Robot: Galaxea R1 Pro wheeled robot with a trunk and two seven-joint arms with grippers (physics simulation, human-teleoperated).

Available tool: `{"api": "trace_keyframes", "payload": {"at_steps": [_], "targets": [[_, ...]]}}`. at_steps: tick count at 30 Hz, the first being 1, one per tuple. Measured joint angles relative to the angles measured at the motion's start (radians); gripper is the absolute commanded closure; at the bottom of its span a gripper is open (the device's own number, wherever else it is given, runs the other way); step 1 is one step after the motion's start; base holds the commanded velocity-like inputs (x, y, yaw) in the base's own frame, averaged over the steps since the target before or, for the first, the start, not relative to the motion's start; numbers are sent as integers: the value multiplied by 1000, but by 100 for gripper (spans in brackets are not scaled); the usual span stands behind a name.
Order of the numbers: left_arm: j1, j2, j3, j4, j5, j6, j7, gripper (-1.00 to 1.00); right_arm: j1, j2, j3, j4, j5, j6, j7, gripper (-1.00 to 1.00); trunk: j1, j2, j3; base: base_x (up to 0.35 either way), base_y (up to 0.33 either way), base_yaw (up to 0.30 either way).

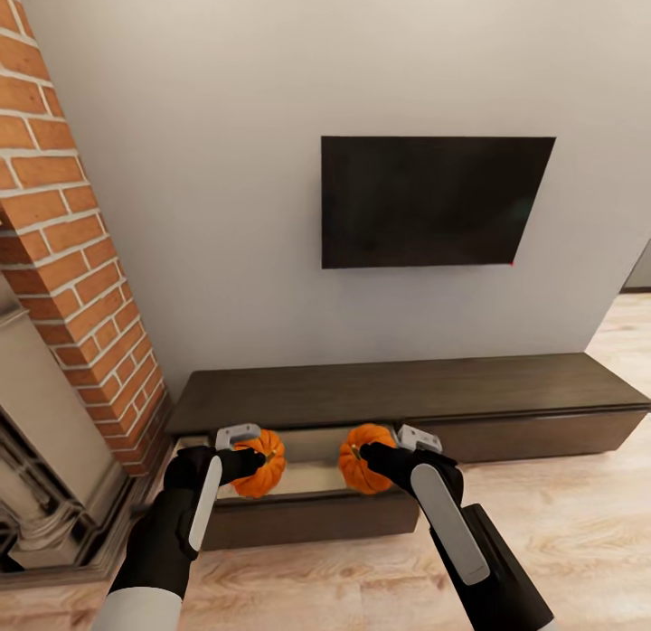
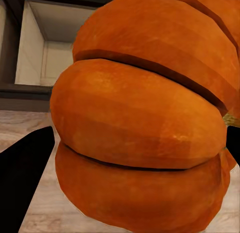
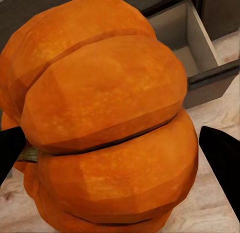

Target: Place each of the two pumpkins and all three candles from the living room inside a cabinet in the living room (use any cabinet), then make sure every cabinet is closed, and position the cauldron so it is next to a table in the living room.

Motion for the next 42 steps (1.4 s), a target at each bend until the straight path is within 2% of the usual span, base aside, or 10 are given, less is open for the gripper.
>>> {"api": "trace_keyframes", "payload": {"at_steps": [17, 32, 42], "targets": [[0, 0, 1, 1, 1, -1, -1, 100, 0, 2, -1, 4, 0, -1, 1, 100, 0, 0, 0, 310, -82, 0], [0, 0, 1, 1, 1, 0, -2, 100, 0, 4, 1, 5, 2, -3, 1, 100, 0, 0, 0, 159, 82, 0], [0, 0, 2, 0, 2, 0, -2, 100, 0, 7, 3, 6, 2, -3, 1, 100, 1, 0, 0, 51, 48, 0]]}}
